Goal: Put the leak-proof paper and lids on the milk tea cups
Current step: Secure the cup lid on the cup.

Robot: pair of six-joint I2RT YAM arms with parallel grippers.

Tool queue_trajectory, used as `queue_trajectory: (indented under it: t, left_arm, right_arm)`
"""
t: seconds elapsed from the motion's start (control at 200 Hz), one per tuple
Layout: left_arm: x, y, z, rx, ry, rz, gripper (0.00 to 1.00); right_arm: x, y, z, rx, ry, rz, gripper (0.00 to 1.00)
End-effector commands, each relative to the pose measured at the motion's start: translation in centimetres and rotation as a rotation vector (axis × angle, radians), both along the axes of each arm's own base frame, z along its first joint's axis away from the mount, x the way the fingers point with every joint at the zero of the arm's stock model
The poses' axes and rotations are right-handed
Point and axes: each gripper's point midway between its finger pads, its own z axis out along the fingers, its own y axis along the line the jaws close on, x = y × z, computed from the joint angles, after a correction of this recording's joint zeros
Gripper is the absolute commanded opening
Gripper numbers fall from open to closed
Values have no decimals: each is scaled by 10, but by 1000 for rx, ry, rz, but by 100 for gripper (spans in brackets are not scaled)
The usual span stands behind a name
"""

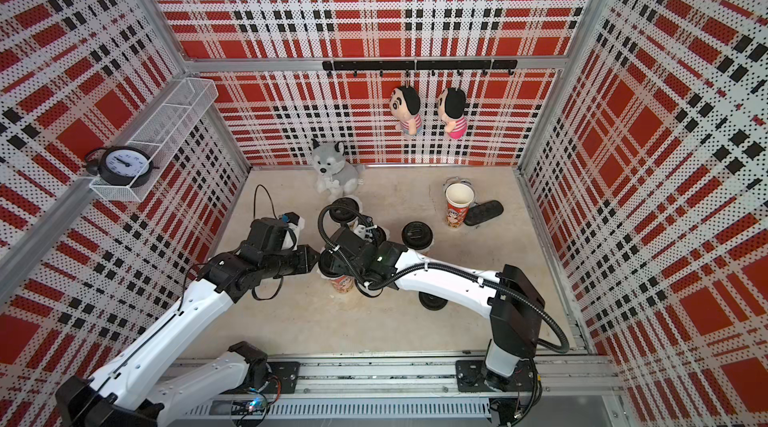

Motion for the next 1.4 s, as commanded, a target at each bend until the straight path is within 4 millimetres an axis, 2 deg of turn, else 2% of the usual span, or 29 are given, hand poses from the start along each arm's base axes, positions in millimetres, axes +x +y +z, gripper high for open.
queue_trajectory:
  t: [0.0, 0.546, 0.767, 1.142, 1.398]
  left_arm:
    - [4, -9, 17, -26, -44, -35, 22]
    - [-1, -15, -12, 3, 9, -38, 22]
    - [-21, -8, -45, 43, 91, 3, 21]
    - [-66, -3, -116, 82, 258, 69, 18]
    - [-90, 1, -145, 62, 330, 142, 16]
  right_arm:
    - [-21, -35, -60, -228, 120, 14, 55]
    - [-23, -34, -67, -235, 137, 21, 55]
    - [-23, -31, -72, -237, 145, 24, 55]
    - [-22, -30, -79, -244, 147, 25, 55]
    - [-27, -28, -81, -230, 170, 46, 55]
